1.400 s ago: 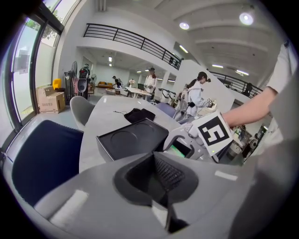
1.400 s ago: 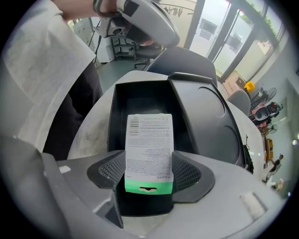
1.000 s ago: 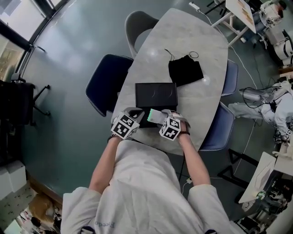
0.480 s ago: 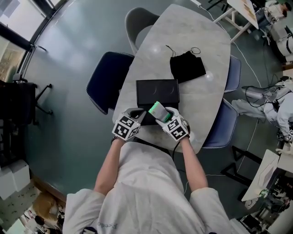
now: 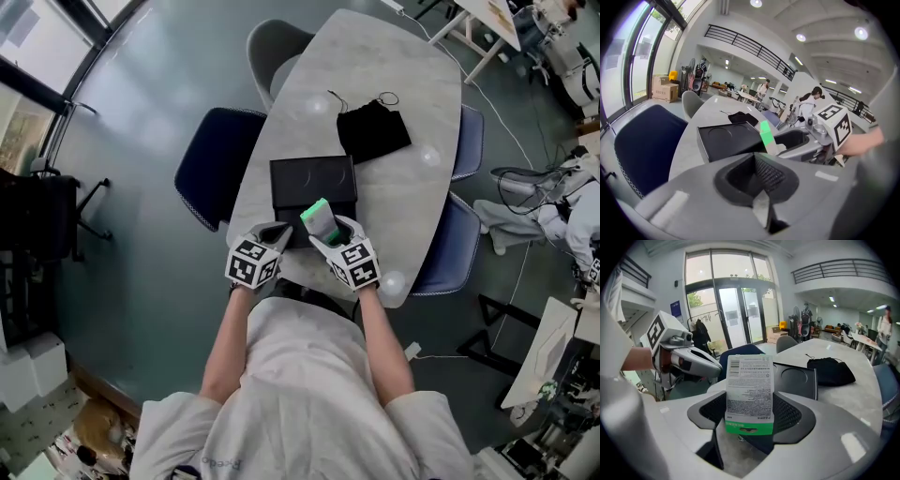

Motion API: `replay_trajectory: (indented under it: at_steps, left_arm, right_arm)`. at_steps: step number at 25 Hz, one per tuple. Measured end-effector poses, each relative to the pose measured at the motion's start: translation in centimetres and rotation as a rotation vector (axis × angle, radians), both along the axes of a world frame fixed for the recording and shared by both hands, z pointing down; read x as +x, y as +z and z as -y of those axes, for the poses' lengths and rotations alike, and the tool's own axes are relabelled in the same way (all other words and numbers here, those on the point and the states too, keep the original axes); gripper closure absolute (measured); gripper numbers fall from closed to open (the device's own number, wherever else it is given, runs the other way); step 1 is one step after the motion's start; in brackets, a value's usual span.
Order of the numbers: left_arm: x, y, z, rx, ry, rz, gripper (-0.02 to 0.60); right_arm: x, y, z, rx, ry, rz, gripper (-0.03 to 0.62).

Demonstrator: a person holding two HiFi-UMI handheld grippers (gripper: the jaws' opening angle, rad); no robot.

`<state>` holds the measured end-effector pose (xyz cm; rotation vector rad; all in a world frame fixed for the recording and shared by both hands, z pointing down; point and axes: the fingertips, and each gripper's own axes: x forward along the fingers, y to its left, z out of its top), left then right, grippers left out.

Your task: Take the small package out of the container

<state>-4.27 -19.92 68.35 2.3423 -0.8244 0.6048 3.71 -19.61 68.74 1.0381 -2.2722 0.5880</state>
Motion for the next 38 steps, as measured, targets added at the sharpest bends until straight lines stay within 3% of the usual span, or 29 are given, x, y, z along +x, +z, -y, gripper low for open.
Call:
replay_trajectory:
  at_steps: [6, 13, 20, 38]
  left_arm:
    - [0.4, -1.9, -1.1, 0.025, -0.030, -0.006, 0.529]
    - [1.5, -2.4, -2.9, 0.050, -0.026, -0.014, 0.529]
    - [2.6, -2.5, -4.3, 0.068, -0.038, -0.048, 0.529]
    - [2.5, -3.7, -6.8, 0.064, -0.058, -0.101, 0.529]
  right_arm:
    - [1.2, -3.0, -0.6, 0.069, 0.127, 0.110, 0.291]
    - [2.3, -4.1, -2.6, 0.113, 0.208, 0.218, 0.291]
    - [3.6, -5.1, -4.1, 0.208, 0.226, 0.232, 0.290]
    - [4.9, -4.9, -5.2, 0.220, 0.297, 0.269, 0.291]
